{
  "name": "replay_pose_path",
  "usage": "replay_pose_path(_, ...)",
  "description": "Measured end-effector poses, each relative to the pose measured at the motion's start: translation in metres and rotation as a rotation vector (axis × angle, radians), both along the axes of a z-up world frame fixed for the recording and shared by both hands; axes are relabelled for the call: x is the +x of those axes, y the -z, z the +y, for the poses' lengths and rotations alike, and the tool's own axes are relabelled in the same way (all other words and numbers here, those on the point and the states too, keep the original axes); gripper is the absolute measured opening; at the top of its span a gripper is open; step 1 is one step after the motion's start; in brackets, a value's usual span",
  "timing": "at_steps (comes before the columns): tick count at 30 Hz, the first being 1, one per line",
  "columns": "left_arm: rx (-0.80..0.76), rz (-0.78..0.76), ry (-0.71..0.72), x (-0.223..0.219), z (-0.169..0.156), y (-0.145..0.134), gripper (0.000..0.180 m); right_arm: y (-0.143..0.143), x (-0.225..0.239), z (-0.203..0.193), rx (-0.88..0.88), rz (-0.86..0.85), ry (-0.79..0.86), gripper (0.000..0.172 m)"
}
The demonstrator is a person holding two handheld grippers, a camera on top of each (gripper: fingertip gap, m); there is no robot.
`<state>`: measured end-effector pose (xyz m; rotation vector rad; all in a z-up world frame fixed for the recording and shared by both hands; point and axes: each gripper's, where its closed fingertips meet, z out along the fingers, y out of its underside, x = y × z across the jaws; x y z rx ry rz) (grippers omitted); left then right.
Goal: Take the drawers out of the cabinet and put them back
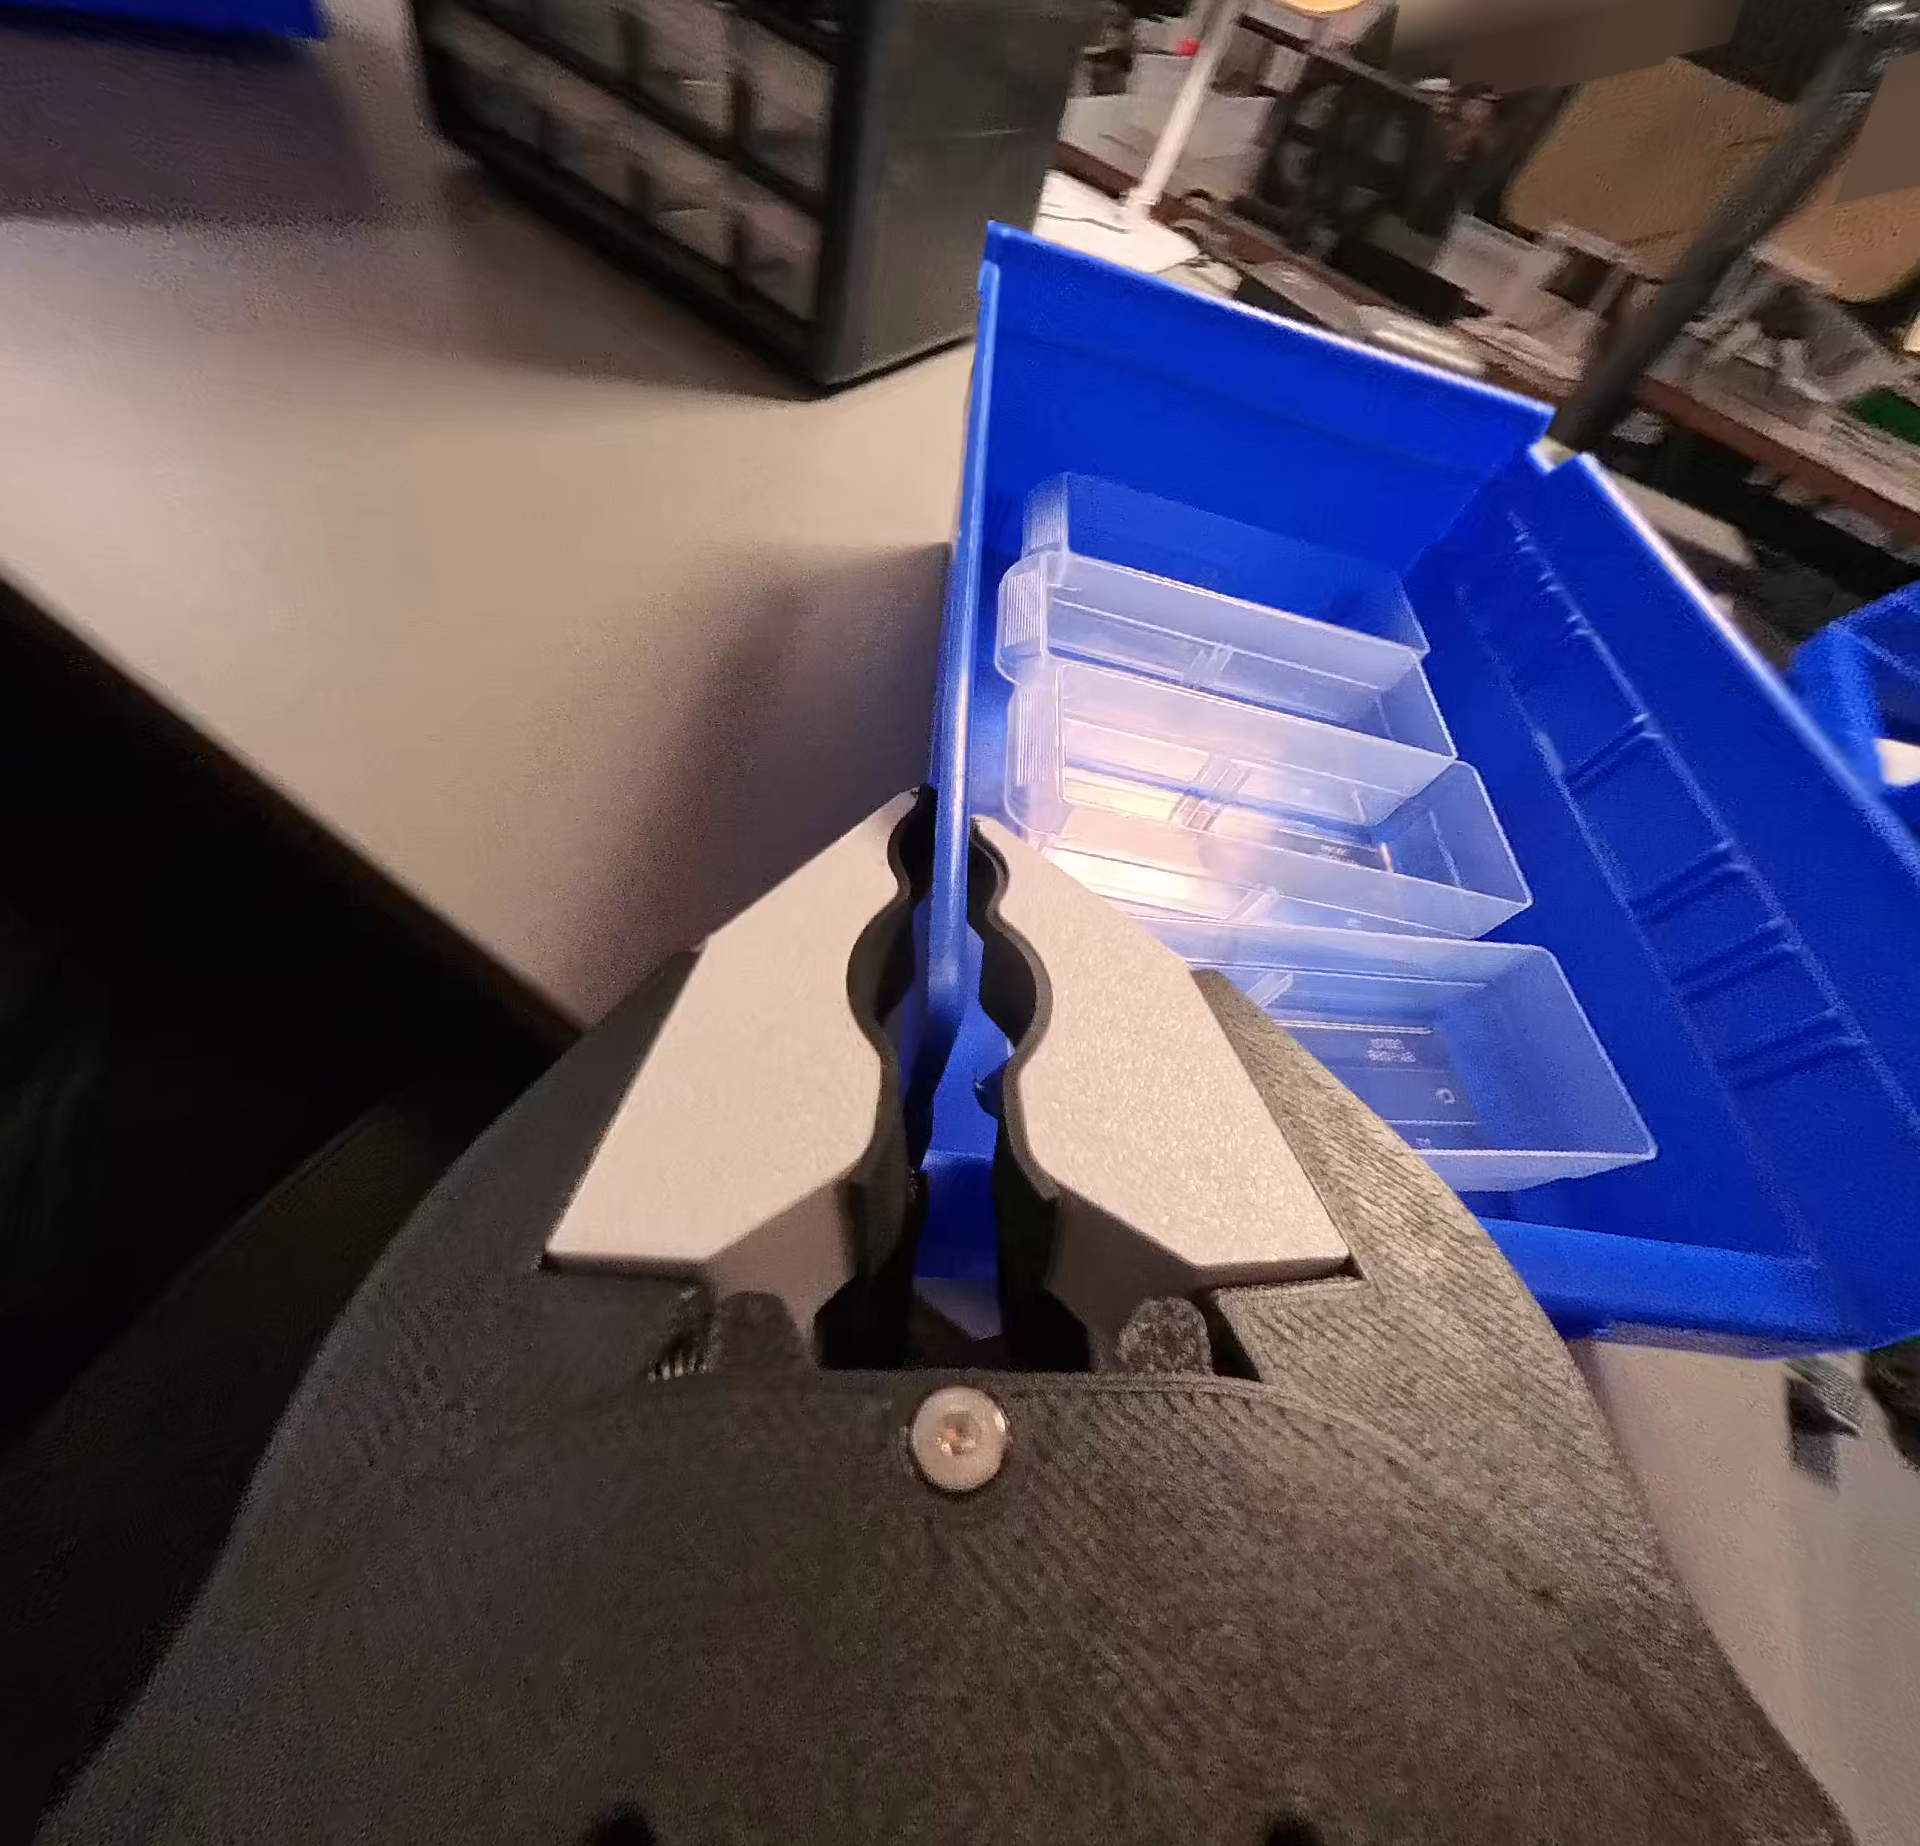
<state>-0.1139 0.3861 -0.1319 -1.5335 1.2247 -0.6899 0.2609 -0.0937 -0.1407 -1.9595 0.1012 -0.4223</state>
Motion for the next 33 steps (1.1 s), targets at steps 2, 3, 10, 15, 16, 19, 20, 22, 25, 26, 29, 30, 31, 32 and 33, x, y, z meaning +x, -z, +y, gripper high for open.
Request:
replay_pose_path(2, 0.000, -0.012, 0.083, -0.005, -0.023, -0.004, 0.002, 0.000, -0.013, -0.007, -0.010, 0.029, -0.074, 0.005)
replay_pose_path(3, 0.005, -0.019, 0.123, -0.008, -0.034, -0.006, 0.002, 0.000, -0.018, -0.010, -0.016, 0.039, -0.107, 0.005)
replay_pose_path(10, 0.061, -0.078, 0.460, -0.031, -0.114, -0.018, 0.002, 0.000, -0.072, -0.021, -0.020, 0.134, -0.369, 0.006)
replay_pose_path(15, 0.040, -0.164, 0.635, -0.046, -0.153, -0.030, 0.002, 0.000, -0.101, -0.015, -0.038, 0.172, -0.500, 0.006)
replay_pose_path(16, 0.037, -0.184, 0.660, -0.050, -0.158, -0.033, 0.002, 0.000, -0.106, -0.012, -0.042, 0.176, -0.523, 0.006)
replay_pose_path(19, 0.062, -0.242, 0.710, -0.060, -0.168, -0.049, 0.002, 0.000, -0.121, -0.002, -0.049, 0.179, -0.591, 0.006)
replay_pose_path(20, 0.074, -0.264, 0.719, -0.062, -0.170, -0.056, 0.002, 0.000, -0.127, 0.003, -0.052, 0.179, -0.614, 0.006)
replay_pose_path(22, 0.094, -0.307, 0.734, -0.067, -0.173, -0.071, 0.002, 0.000, -0.137, 0.013, -0.056, 0.176, -0.662, 0.006)
replay_pose_path(25, 0.128, -0.346, 0.748, -0.065, -0.176, -0.089, 0.002, 0.000, -0.152, 0.033, -0.057, 0.165, -0.735, 0.006)
replay_pose_path(26, 0.139, -0.348, 0.752, -0.062, -0.177, -0.093, 0.002, 0.000, -0.157, 0.041, -0.056, 0.160, -0.761, 0.006)
replay_pose_path(29, 0.165, -0.330, 0.773, -0.045, -0.183, -0.100, 0.002, 0.000, -0.173, 0.069, -0.058, 0.146, -0.841, 0.006)
replay_pose_path(30, 0.170, -0.322, 0.785, -0.039, -0.186, -0.101, 0.002, 0.001, -0.179, 0.080, -0.060, 0.143, -0.868, 0.007)
replay_pose_path(31, 0.173, -0.313, 0.798, -0.031, -0.190, -0.102, 0.002, 0.001, -0.185, 0.091, -0.059, 0.135, -0.896, 0.007)
replay_pose_path(32, 0.175, -0.307, 0.811, -0.024, -0.193, -0.102, 0.002, 0.001, -0.191, 0.103, -0.056, 0.127, -0.924, 0.007)
replay_pose_path(33, 0.176, -0.300, 0.824, -0.017, -0.195, -0.102, 0.002, 0.000, -0.196, 0.115, -0.048, 0.116, -0.948, 0.007)
